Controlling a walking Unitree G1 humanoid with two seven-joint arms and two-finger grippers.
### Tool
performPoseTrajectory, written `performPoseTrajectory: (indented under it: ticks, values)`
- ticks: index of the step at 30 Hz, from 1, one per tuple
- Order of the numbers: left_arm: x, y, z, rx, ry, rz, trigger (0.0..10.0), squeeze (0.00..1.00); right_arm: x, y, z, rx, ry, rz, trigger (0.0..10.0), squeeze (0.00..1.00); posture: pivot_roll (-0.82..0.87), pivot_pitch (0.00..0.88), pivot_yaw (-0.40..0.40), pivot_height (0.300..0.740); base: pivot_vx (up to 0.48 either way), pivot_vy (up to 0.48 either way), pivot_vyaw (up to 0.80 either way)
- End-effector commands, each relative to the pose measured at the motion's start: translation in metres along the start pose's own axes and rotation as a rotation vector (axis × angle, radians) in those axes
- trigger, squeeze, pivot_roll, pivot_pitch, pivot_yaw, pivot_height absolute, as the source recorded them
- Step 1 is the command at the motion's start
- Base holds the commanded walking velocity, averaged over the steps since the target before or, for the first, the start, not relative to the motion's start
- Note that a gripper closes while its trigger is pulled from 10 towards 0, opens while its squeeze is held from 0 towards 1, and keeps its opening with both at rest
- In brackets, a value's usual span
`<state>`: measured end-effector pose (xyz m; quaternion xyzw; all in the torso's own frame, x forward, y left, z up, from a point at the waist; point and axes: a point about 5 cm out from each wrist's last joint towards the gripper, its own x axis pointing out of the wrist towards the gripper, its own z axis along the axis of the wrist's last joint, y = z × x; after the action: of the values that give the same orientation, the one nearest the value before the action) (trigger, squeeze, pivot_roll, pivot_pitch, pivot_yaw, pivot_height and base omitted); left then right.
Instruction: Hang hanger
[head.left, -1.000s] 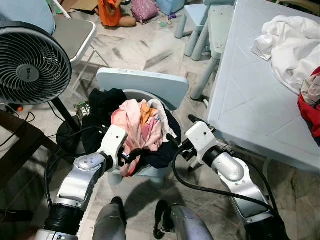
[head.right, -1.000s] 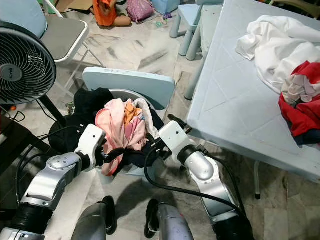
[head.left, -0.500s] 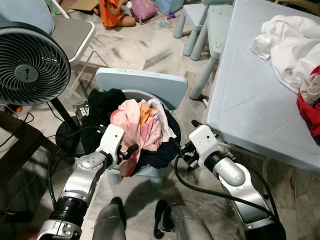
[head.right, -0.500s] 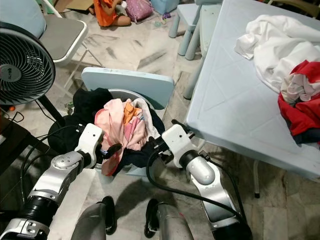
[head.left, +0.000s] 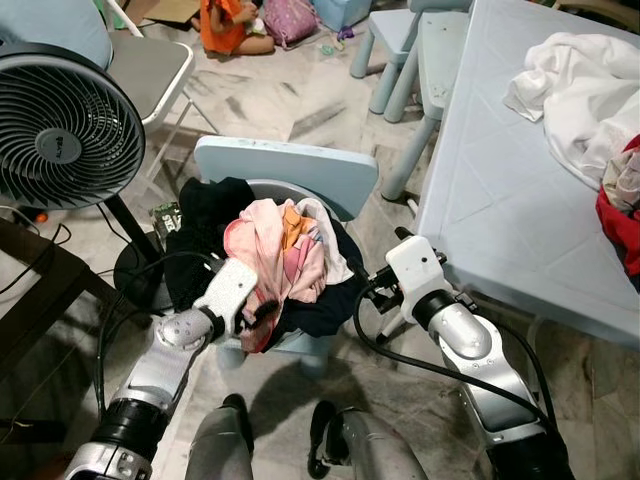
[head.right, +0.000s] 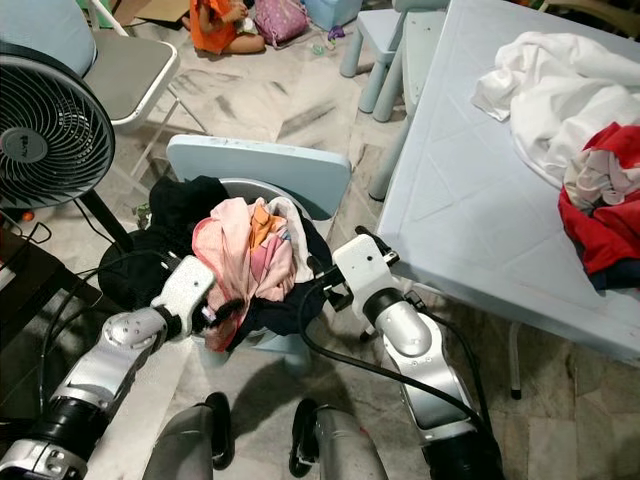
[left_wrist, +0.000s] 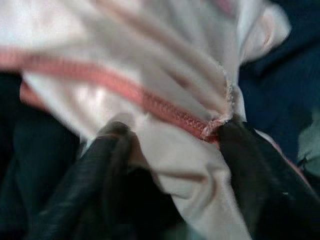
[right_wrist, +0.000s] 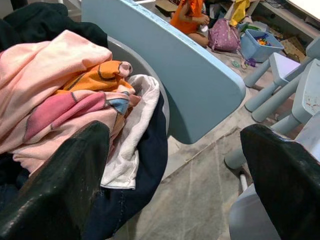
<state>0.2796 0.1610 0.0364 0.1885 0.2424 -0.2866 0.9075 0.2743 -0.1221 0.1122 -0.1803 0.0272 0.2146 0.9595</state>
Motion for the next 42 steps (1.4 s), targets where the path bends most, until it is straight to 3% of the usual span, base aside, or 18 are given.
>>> performPoseTrajectory:
  ticks: [1, 4, 12, 19, 22, 31, 34, 37, 39, 40, 41, 42]
  values:
    - [-0.001, 0.001, -0.010, -0.002, 0.033, -0.015, 0.0, 0.00, -0.002, -0.004, -0.006, 0.001, 0.030, -0.027, 10.0, 0.00, -0.06, 0.189, -0.080, 0.740, 0.000, 0.000, 0.00]
    - [-0.004, 0.009, -0.021, -0.007, 0.072, 0.004, 0.0, 0.00, -0.002, -0.004, -0.007, 0.003, 0.034, -0.018, 10.0, 0.00, -0.06, 0.191, -0.082, 0.740, 0.000, 0.000, 0.00]
    - [-0.014, 0.012, -0.036, -0.006, 0.094, 0.009, 0.0, 0.00, 0.000, -0.006, -0.006, 0.004, 0.033, -0.010, 10.0, 0.00, -0.05, 0.189, -0.090, 0.740, 0.000, 0.000, 0.00]
    - [-0.041, 0.019, -0.047, 0.043, 0.093, 0.100, 0.0, 0.00, 0.004, -0.004, -0.004, 0.000, 0.025, 0.000, 10.0, 0.00, -0.04, 0.185, -0.089, 0.740, 0.000, 0.000, 0.00]
    - [-0.054, 0.022, -0.046, 0.139, 0.088, 0.141, 0.0, 0.00, 0.004, -0.005, -0.005, -0.006, 0.022, 0.001, 10.0, 0.00, -0.03, 0.184, -0.088, 0.740, 0.000, 0.000, 0.00]
    - [-0.072, 0.026, -0.037, 0.244, 0.040, 0.248, 0.0, 0.00, 0.009, -0.001, -0.004, 0.001, 0.015, 0.005, 10.0, 0.00, 0.00, 0.177, -0.082, 0.740, 0.000, 0.000, 0.00]
    - [-0.083, 0.029, -0.031, 0.305, 0.005, 0.344, 0.0, 0.00, 0.010, -0.001, -0.005, 0.003, 0.013, 0.003, 10.0, 0.00, 0.01, 0.176, -0.078, 0.740, 0.000, 0.000, 0.00]
    - [-0.085, 0.028, -0.027, 0.322, -0.010, 0.375, 0.0, 0.00, 0.011, -0.001, -0.005, 0.004, 0.011, 0.001, 10.0, 0.00, 0.02, 0.177, -0.077, 0.740, 0.000, 0.000, 0.00]
    - [-0.083, 0.024, -0.025, 0.276, -0.018, 0.362, 0.4, 0.00, 0.012, 0.000, -0.005, 0.005, 0.010, 0.000, 10.0, 0.00, 0.02, 0.177, -0.078, 0.740, 0.000, 0.000, 0.00]
    - [-0.079, 0.020, -0.026, 0.204, -0.021, 0.337, 10.0, 0.23, 0.013, 0.001, -0.005, 0.004, 0.008, 0.001, 10.0, 0.00, 0.02, 0.177, -0.078, 0.740, 0.000, 0.000, 0.00]
    - [-0.073, 0.015, -0.026, 0.112, -0.029, 0.309, 10.0, 1.00, 0.013, 0.002, -0.004, 0.003, 0.003, 0.003, 10.0, 0.00, 0.01, 0.178, -0.079, 0.740, 0.000, 0.000, 0.00]
    - [-0.071, 0.014, -0.025, 0.091, -0.029, 0.304, 10.0, 1.00, 0.014, 0.003, -0.003, 0.001, 0.000, 0.004, 10.0, 0.00, 0.01, 0.178, -0.079, 0.740, 0.000, 0.000, 0.00]
